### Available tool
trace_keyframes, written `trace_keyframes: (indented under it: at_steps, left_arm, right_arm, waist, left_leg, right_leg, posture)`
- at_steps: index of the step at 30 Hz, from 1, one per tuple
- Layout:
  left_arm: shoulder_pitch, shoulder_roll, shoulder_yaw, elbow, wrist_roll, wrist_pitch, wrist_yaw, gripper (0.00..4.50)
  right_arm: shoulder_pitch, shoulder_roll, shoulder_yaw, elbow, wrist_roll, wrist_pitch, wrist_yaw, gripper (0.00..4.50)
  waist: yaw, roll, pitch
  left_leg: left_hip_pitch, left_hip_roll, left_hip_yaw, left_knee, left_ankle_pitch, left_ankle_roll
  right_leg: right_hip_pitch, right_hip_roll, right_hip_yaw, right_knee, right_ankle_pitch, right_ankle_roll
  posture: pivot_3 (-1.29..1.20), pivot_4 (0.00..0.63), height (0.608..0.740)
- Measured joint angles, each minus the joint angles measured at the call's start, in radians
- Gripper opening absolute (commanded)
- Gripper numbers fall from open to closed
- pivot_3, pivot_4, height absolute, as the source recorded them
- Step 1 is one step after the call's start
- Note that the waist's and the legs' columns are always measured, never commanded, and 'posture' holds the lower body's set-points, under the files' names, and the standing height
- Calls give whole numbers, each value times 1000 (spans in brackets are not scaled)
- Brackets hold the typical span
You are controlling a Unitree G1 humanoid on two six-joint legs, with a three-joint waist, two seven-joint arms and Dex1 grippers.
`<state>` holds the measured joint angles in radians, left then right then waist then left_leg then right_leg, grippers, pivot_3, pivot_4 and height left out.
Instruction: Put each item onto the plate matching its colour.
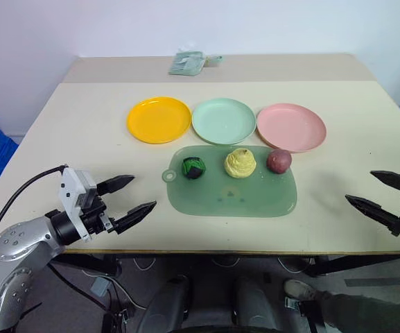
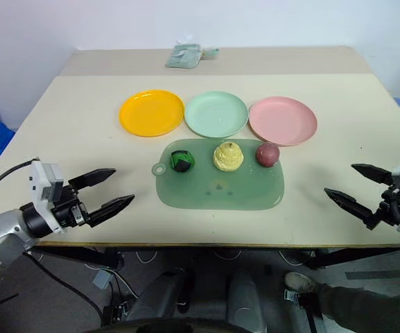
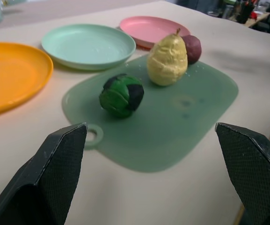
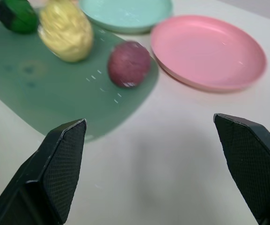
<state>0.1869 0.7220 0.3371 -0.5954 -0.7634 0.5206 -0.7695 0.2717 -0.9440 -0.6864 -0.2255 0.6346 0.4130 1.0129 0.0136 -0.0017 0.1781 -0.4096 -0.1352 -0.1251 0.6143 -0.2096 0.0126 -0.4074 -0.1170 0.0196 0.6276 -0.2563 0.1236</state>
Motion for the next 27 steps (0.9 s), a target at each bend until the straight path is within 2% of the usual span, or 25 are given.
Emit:
trace_keyframes:
  at_steps: [17,27]
  left_arm:
    - [-7,-38,-20,7,69,-42,12,4500]
    - [-102,-81,-73,22,76,-2,85,4500]
  right_arm:
    - [-70,22,46,-129,8,107,-68,4438]
    - [-153,40,127,-168,34,111,-81,4438]
  waist:
    - [1,0,0]
    - [1,-1,0]
  left_leg:
    - [-1,0,3,0,-1,2]
    - [-1,1,3,0,-1,2]
  right_leg:
    - [0,-1,0,-3,0,0]
    - [0,-1,0,-3,0,0]
  posture:
    - [0,150,740]
    - [0,150,740]
